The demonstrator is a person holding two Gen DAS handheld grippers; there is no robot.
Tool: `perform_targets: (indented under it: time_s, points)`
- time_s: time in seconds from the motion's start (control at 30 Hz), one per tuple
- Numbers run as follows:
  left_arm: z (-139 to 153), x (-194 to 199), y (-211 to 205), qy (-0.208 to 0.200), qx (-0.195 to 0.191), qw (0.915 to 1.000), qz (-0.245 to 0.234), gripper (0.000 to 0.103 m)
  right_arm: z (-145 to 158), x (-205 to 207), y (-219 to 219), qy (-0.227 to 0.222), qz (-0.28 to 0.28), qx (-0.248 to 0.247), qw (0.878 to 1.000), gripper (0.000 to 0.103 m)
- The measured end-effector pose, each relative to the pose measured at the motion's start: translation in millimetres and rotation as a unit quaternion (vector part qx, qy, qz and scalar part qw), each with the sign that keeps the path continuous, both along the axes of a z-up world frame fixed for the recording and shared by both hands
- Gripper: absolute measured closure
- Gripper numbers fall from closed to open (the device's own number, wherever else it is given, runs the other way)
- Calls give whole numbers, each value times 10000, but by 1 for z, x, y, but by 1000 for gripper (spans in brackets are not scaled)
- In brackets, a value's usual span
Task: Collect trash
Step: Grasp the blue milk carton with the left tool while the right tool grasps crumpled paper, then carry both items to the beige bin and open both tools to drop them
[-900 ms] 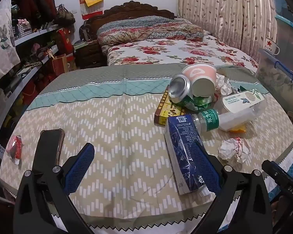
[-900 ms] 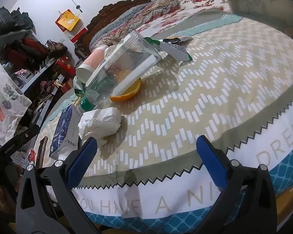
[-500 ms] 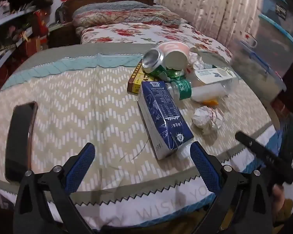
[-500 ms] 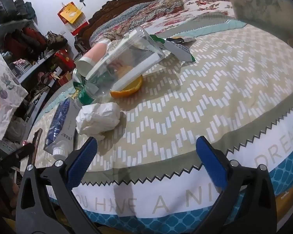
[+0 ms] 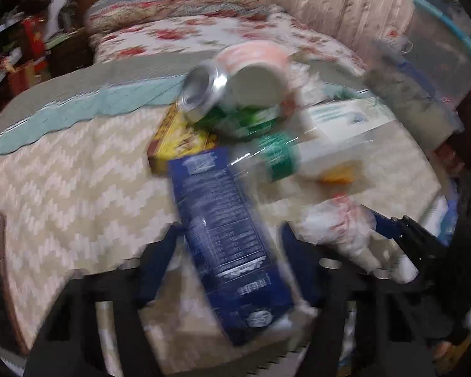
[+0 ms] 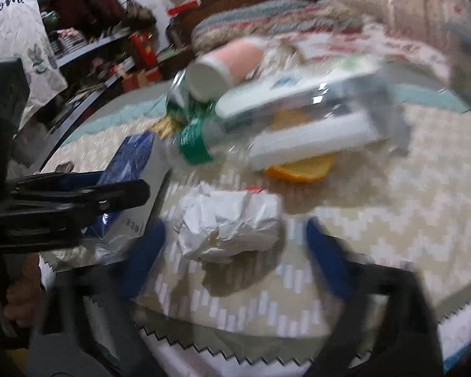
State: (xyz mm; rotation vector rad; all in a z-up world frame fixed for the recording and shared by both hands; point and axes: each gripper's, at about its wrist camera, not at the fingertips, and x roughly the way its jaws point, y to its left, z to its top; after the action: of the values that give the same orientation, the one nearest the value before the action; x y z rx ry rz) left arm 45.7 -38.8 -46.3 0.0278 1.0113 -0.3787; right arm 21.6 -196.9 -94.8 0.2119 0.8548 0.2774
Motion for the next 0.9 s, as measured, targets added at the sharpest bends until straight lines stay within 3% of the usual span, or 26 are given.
perform_targets:
  time_s: [0.1,0.23,0.4,0.53,0.63,0.77,0.9]
  points:
    - [8,-13,19,64,-284,9995,-92,52,4,-17,-11,-136,85,350,9993,48]
    - [37,-45,30,-478,-380,9972,-442,52,23,-66,-40,-723,-220,171,9970,48]
    - [65,-56,-26,-698,-549,9864,-1383,52,21,-98,-110,-778,-1203,288,9893,48]
    - [70,-48,-112,-653,-559,9675,-2380,52,17,-117,-166,-788,-2003,321,9760,48]
    - [61,-32,-198,-313,-570,9490,-3084,52,17,-128,-213,-929,-2561,269,9618,47]
    - [45,-7,-338,268,-574,9166,-3947,52,10,-148,-286,-949,-3383,211,9360,47]
    - [32,8,-456,821,-803,9003,-4199,53,8,-164,-374,-827,-4155,142,9057,47]
